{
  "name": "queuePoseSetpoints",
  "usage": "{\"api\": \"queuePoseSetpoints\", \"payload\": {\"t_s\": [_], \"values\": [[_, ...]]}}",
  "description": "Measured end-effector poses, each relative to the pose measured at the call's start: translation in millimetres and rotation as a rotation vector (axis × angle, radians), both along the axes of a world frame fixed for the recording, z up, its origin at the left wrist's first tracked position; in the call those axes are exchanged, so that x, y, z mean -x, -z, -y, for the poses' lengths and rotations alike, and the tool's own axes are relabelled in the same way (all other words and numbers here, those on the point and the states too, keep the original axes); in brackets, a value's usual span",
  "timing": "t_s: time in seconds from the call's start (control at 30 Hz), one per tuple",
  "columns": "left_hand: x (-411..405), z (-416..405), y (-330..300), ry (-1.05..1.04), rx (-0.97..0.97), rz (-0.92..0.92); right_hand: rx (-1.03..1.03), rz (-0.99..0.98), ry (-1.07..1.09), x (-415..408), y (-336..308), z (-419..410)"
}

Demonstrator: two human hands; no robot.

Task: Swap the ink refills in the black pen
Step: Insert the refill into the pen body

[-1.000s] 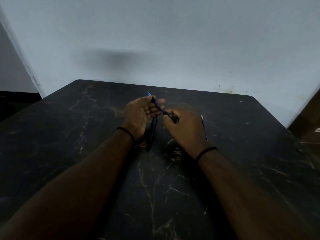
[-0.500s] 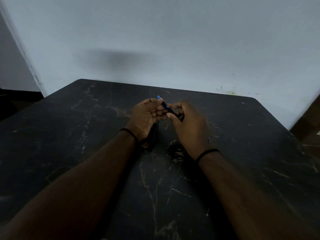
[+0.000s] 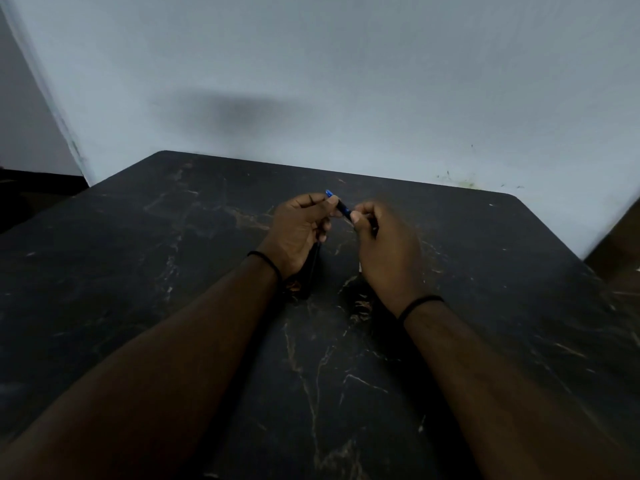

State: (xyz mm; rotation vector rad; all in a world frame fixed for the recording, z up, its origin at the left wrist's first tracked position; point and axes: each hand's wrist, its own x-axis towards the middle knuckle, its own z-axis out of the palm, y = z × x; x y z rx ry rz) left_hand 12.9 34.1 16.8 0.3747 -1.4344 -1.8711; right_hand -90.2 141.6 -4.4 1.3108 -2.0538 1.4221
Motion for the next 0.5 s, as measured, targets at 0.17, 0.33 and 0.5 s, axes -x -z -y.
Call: {"api": "queuePoseSetpoints", "payload": {"t_s": [0.17,0.33,0.5], "values": [[-0.8,0.2,-0.1,-0.005,0.003,-0.004,-0.030,0.026,0.011,1.6,2.0,0.2],[-1.0,1.9,2.2,0.012,0.050,0.002,-0.127,-0.035,0.045,2.2,-0.2,-1.7],[-1.3,2.9,2.4,0.017,0.044,-0.012,-0.104,0.080,-0.005,-0.5,-2.0,-2.3]]}}
